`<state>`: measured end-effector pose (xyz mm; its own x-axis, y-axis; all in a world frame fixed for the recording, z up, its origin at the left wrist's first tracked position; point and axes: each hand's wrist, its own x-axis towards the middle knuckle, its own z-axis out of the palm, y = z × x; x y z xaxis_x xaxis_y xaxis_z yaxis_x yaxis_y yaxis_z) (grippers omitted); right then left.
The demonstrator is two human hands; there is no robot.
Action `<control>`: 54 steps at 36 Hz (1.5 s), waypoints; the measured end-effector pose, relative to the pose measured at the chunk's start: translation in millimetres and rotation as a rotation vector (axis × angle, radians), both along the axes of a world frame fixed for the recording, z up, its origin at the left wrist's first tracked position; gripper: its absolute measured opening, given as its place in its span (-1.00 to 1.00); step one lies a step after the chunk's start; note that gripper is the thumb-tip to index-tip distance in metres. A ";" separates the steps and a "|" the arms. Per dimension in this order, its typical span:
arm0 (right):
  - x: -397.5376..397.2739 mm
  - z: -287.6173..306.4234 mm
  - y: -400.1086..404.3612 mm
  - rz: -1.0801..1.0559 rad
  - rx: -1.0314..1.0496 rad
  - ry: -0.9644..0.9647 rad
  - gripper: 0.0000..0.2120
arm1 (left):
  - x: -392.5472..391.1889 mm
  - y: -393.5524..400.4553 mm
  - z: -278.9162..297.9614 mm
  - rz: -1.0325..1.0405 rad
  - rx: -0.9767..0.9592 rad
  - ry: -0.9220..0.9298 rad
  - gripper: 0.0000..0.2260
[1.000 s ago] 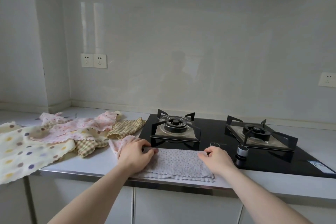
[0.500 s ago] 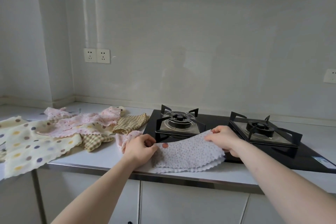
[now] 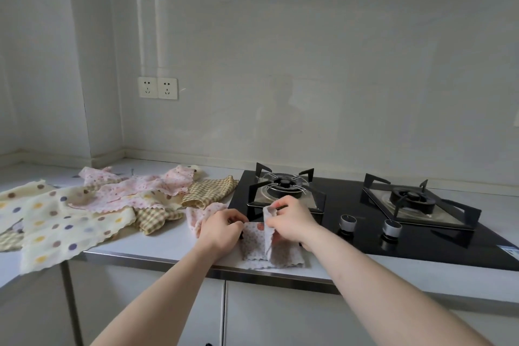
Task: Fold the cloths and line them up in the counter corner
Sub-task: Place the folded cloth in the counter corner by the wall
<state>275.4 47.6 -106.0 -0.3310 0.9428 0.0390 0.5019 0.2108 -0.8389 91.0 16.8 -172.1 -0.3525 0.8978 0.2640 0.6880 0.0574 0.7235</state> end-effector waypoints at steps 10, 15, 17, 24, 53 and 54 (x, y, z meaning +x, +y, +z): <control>24.5 5.4 16.4 0.016 0.121 -0.031 -0.84 | 1.3 0.2 3.5 0.000 0.041 -0.019 -0.62; 39.3 -20.3 24.4 0.030 0.056 -0.235 -0.57 | 4.7 0.0 3.0 -0.034 0.002 0.132 -0.62; 37.3 -27.6 27.3 0.015 0.013 -0.194 -0.51 | 6.0 -1.0 4.4 -0.026 -0.020 0.160 -0.63; 32.1 -15.5 38.1 0.081 -0.113 -0.303 -0.76 | 4.6 -5.0 4.5 -0.070 0.002 0.060 -0.85; 54.3 -59.8 16.9 0.069 0.433 0.063 -0.74 | 13.8 -16.9 -1.5 -0.221 0.452 0.256 -0.83; 55.5 -61.2 16.5 0.064 0.438 0.058 -0.74 | 13.8 -16.7 -1.7 -0.226 0.454 0.257 -0.83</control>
